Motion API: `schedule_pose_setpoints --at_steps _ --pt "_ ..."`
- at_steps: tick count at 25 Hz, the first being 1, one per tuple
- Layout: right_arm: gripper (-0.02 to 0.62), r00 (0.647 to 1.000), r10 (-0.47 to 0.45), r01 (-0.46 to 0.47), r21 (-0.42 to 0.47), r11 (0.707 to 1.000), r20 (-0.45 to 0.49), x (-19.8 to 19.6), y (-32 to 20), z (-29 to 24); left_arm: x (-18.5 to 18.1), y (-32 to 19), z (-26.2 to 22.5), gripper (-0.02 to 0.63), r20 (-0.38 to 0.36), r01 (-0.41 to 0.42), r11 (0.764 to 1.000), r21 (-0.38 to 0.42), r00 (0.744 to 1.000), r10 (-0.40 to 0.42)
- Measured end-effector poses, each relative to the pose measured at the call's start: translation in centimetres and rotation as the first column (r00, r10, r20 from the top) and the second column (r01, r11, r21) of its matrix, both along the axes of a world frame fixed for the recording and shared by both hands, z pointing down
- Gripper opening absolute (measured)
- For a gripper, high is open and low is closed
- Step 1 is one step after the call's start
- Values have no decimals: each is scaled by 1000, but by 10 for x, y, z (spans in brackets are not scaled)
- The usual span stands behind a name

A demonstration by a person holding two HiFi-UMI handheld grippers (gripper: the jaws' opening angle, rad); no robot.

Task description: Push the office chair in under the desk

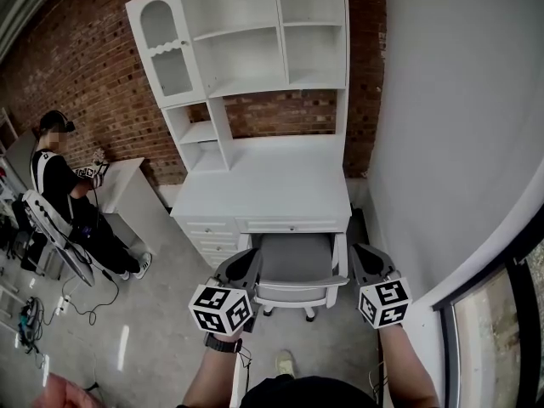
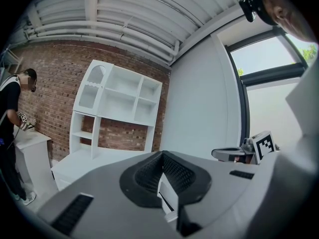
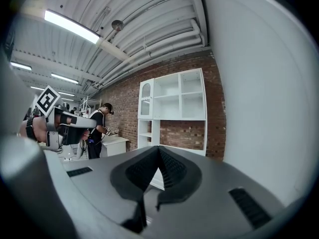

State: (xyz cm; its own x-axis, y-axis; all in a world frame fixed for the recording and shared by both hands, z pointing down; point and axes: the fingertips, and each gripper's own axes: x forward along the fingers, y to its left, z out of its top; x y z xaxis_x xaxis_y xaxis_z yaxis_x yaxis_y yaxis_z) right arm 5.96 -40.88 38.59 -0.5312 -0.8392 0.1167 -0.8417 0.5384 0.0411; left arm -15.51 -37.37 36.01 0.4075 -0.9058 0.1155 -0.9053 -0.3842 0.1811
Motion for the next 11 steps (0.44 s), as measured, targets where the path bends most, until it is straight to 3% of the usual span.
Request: schedule_pose_setpoints --at_steps 11 --pt "5 1000 -5 5 0 1000 -8 -6 -4 4 -7 -4 2 6 5 17 1000 1 1000 -17"
